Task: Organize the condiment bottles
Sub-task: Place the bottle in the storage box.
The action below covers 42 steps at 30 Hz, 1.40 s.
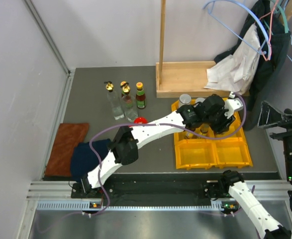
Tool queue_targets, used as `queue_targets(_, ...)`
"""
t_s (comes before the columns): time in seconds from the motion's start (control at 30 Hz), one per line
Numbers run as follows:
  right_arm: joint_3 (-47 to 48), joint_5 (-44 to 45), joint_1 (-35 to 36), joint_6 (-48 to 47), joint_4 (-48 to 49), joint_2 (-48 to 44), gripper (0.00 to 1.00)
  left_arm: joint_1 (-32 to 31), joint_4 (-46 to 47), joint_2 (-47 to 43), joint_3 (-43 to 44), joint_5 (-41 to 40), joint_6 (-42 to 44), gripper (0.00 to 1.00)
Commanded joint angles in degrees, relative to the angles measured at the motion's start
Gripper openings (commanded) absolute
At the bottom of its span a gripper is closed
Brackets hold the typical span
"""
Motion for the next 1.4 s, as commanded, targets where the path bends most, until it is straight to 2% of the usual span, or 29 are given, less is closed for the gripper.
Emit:
queue_targets(0.0, -1.39, -0.31, -0.63, 0.31, 0.19, -0.97, 0.97, -0.38, 3.67, 1.15, 2.86, -0.42, 0.63, 0.0)
queue_targets(0.73, -3.95, 0.22, -0.71, 1.19, -1.83, -3.43, 0.97, -0.38, 6.75, 8.8, 5.59, -1.74, 0.72, 0.0)
queue_targets(0.97, -4.12, 0.57, -0.63, 1.19, -2.18, -3.61, 0.97, -0.38, 7.54, 10.12, 5.76, -3.05, 0.46, 0.12)
queue_targets(1.1, -4.3, 0.57, -0.63, 1.19, -2.27, -3.69, 0.97, -0.38, 7.71, 10.74, 6.03, -3.49, 0.28, 0.15)
queue_targets(1.27, -4.47, 0.92, -0.63, 1.02, -2.36, -3.87, 0.98, -0.38, 7.8, 11.53, 6.2, -3.67, 0.37, 0.15)
queue_targets(1.37, -4.65, 1.1, -0.63, 0.84, -2.36, -3.87, 0.98, -0.38, 7.54, 11.62, 6.2, -3.85, 0.63, 0.11)
